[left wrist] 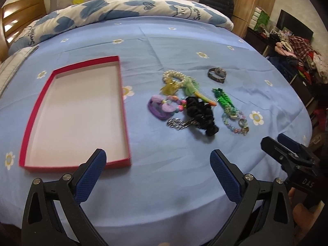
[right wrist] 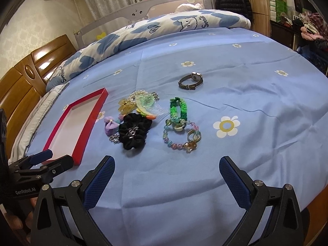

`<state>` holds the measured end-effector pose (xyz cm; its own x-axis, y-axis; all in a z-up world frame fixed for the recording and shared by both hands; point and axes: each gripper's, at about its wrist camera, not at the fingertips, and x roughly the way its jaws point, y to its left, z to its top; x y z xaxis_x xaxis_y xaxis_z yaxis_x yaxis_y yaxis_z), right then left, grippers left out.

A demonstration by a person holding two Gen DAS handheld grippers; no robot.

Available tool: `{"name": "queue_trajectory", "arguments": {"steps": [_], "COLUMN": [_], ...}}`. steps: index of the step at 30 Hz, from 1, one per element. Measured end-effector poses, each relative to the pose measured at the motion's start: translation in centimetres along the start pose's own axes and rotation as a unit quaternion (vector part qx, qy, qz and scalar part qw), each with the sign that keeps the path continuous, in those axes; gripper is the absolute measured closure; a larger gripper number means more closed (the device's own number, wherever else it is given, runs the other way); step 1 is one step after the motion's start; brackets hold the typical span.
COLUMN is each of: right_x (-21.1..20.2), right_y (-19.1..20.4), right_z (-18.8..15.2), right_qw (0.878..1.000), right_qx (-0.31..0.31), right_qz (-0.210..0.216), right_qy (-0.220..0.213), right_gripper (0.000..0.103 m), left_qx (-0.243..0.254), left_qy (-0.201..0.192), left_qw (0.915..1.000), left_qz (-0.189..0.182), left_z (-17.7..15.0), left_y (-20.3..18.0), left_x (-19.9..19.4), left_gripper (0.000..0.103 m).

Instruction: Organize jewelry

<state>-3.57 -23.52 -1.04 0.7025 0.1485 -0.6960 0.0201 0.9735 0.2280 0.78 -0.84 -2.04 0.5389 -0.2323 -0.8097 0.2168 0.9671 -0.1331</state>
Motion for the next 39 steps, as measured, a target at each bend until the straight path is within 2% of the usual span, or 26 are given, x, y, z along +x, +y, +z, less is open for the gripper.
{"name": "queue_trajectory", "arguments": {"steps": [3, 7, 8, 16, 20, 21, 22, 24, 27, 29, 39], "right_x": [0.5, 1.8, 2.2, 5.3, 6.8, 7.2, 7.6, 8.3, 8.6, 8.5, 5.3], "right_y": [-0.8, -2.0, -2.4, -3.9, -4.2, -4.2, -4.2, -4.1, -4.0, -4.0, -3.2], "right_z": [0.4, 1.0, 1.2, 2.5, 3.2, 3.3, 3.3, 3.2, 2.9, 2.9, 3.6], "right_qw": [1.000, 1.000, 1.000, 0.999, 0.998, 0.998, 0.998, 0.997, 0.997, 0.997, 0.999], "right_qx": [0.006, 0.014, 0.017, 0.010, 0.000, -0.002, -0.004, -0.008, -0.010, -0.009, 0.007], "right_qz": [0.003, 0.003, 0.002, -0.009, -0.011, -0.010, -0.009, -0.009, -0.009, -0.009, 0.017], "right_qy": [0.003, 0.020, 0.025, 0.044, 0.054, 0.059, 0.064, 0.076, 0.082, 0.082, 0.039], "right_gripper": [0.002, 0.012, 0.017, 0.037, 0.046, 0.048, 0.054, 0.064, 0.078, 0.094, 0.096], "left_qx": [0.000, 0.006, 0.008, 0.007, 0.009, 0.011, 0.011, 0.013, 0.018, 0.021, 0.011], "left_qy": [0.010, 0.017, 0.021, 0.067, 0.078, 0.081, 0.087, 0.096, 0.099, 0.093, 0.048], "left_qw": [0.9996, 0.9988, 0.9984, 0.9938, 0.9923, 0.9922, 0.9915, 0.9900, 0.9896, 0.9902, 0.9919], "left_qz": [-0.025, -0.046, -0.051, -0.089, -0.095, -0.094, -0.096, -0.102, -0.103, -0.103, -0.117], "left_z": [0.8, 2.0, 2.4, 4.3, 4.6, 4.7, 4.7, 4.6, 4.3, 4.1, 4.5], "left_y": [-0.6, -1.7, -2.1, -3.5, -3.9, -3.9, -4.0, -3.9, -3.8, -3.6, -1.8], "left_x": [0.8, 2.1, 2.5, 6.4, 7.8, 8.1, 8.5, 9.1, 9.4, 8.9, 4.7], "left_gripper": [0.009, 0.015, 0.017, 0.039, 0.050, 0.056, 0.067, 0.082, 0.090, 0.093, 0.097]}}
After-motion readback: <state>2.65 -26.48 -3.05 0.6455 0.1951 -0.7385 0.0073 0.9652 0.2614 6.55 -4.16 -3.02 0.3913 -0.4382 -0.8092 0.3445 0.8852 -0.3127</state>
